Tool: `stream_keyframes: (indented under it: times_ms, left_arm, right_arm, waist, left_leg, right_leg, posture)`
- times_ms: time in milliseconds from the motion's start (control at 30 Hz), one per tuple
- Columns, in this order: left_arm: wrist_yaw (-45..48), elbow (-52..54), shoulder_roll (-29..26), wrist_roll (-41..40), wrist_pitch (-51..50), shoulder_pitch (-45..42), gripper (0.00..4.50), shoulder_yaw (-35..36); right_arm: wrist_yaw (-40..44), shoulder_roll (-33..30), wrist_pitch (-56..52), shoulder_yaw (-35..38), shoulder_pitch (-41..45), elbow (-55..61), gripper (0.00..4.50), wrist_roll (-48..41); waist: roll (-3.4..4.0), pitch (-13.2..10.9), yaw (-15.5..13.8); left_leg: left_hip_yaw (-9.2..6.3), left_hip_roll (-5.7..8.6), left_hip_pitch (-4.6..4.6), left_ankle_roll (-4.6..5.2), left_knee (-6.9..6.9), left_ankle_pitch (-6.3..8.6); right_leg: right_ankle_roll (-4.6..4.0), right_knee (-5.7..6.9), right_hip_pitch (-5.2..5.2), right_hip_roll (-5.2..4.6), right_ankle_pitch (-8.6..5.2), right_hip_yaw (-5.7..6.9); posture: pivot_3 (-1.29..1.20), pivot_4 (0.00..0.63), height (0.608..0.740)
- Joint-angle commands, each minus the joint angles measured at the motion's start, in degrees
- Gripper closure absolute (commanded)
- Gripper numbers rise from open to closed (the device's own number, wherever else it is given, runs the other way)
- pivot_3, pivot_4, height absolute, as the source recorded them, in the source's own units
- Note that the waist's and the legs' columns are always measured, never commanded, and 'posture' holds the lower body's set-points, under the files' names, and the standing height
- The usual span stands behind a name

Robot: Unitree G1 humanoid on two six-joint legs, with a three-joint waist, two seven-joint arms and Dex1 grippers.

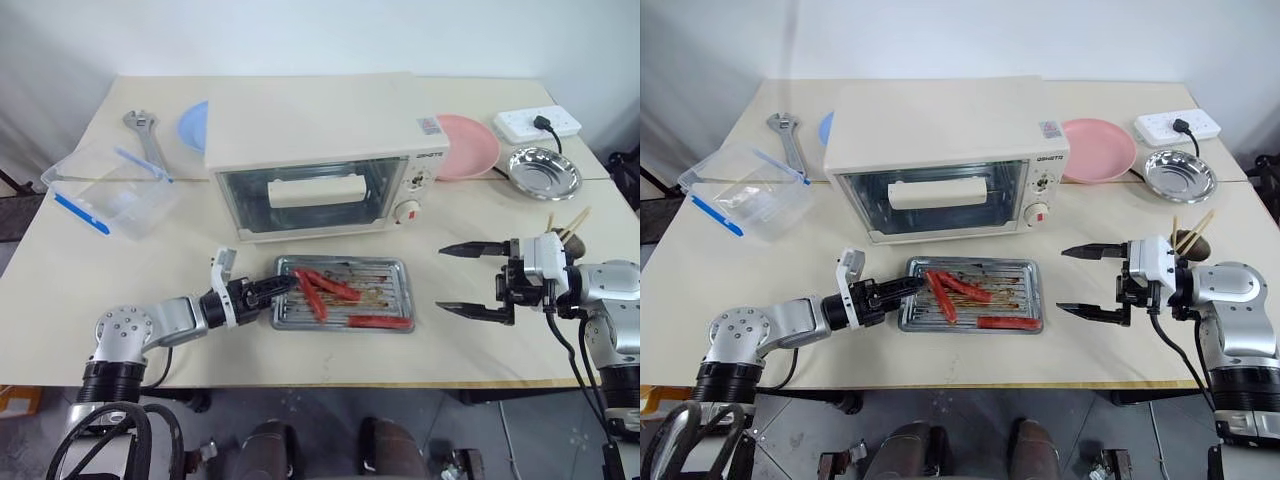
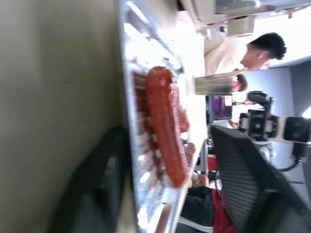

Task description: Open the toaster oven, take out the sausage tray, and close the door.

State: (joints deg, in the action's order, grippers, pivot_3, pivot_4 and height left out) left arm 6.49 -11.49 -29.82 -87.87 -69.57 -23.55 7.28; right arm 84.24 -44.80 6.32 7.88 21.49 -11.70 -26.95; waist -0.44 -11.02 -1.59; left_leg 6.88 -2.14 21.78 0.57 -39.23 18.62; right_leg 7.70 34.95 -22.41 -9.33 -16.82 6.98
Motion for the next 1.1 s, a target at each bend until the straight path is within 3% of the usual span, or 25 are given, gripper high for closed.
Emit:
stream_keyframes:
  times_ms: [33,100,267,367,500,567,700,933,1100]
  left_arm:
    - [-1.48,-0.39,-0.06,3.96,-0.81,1.33,0.43,1.29]
    - [-1.15,0.78,-1.21,4.46,-1.71,2.08,0.06,2.41]
    - [3.16,5.1,-6.84,6.54,-3.56,4.31,0.06,5.21]
    - [11.59,8.74,-12.91,10.05,-2.86,6.09,0.06,5.78]
    - [30.89,14.77,-22.83,23.28,8.79,9.78,0.06,3.12]
    - [40.62,15.25,-23.46,32.28,23.65,12.01,0.06,3.54]
    - [50.4,11.53,-24.19,48.41,46.98,15.84,0.06,3.2]
    - [64.75,1.03,-23.99,56.43,62.09,18.22,0.06,3.77]
    - [66.57,-2.6,-23.55,58.03,64.38,18.07,0.06,4.98]
  right_arm:
    - [-0.05,-1.23,1.16,1.66,1.45,-0.27,0.0,-0.11]
    - [0.28,-1.21,1.3,1.44,2.01,-0.92,0.0,0.13]
    - [2.38,-1.42,1.52,0.3,3.55,-3.02,0.0,0.69]
    - [4.58,-1.23,2.81,-1.04,4.95,-5.65,0.0,1.74]
    - [6.86,-0.11,4.55,-3.01,8.03,-9.87,0.0,3.05]
    - [7.56,0.23,5.83,-4.05,9.69,-12.07,0.0,3.76]
    - [8.24,0.61,8.13,-6.08,11.8,-15.59,0.0,4.95]
    - [7.78,1.7,10.98,-7.39,11.0,-19.49,0.0,6.28]
    - [5.62,1.97,11.69,-6.68,9.63,-20.53,0.0,6.81]
  waist:
    - [0.0,0.0,0.07]
    - [0.0,0.0,0.34]
    - [0.0,0.0,1.63]
    - [0.0,0.0,2.52]
    - [0.0,-0.02,3.18]
    - [0.03,-0.04,3.22]
    - [0.05,-0.05,3.17]
    - [0.05,-0.05,3.22]
    - [0.05,-0.05,3.28]
  left_leg:
    - [-0.02,0.01,-0.06,0.01,0.0,-0.01]
    - [-0.1,0.0,-0.37,0.01,0.06,-0.01]
    - [-0.12,-0.11,-0.57,-0.09,0.23,0.03]
    - [0.08,-0.23,-0.51,-0.18,0.33,0.03]
    - [0.17,-0.39,-0.43,-0.25,0.35,0.05]
    - [0.2,-0.49,-0.34,-0.36,0.32,0.12]
    - [0.43,-0.69,-0.25,-0.54,0.33,0.24]
    - [1.24,-0.81,0.08,-0.5,0.31,0.32]
    - [1.37,-0.88,0.12,-0.43,0.12,0.36]
  right_leg:
    - [0.02,0.01,0.04,-0.02,0.01,-0.03]
    - [0.03,0.01,0.21,-0.02,0.01,-0.16]
    - [0.02,0.06,0.23,0.06,0.01,-0.23]
    - [-0.02,0.14,-0.03,0.15,-0.01,-0.35]
    - [-0.11,0.09,-0.15,0.32,-0.06,-0.37]
    - [-0.16,0.04,-0.25,0.45,-0.08,-0.41]
    - [-0.28,0.0,-0.38,0.65,-0.15,-0.42]
    - [-0.31,0.24,-1.12,0.64,-0.17,-0.48]
    - [-0.31,0.47,-1.24,0.63,-0.17,-0.52]
  posture:
    - [0.0,0.15,0.74]
    - [0.0,0.15,0.74]
    - [0.0,0.15,0.74]
    - [0.0,0.15,0.74]
    - [0.0,0.15,0.74]
    - [0.0,0.15,0.74]
    - [0.0,0.15,0.74]
    - [0.0,0.15,0.74]
    - [0.0,0.15,0.74]
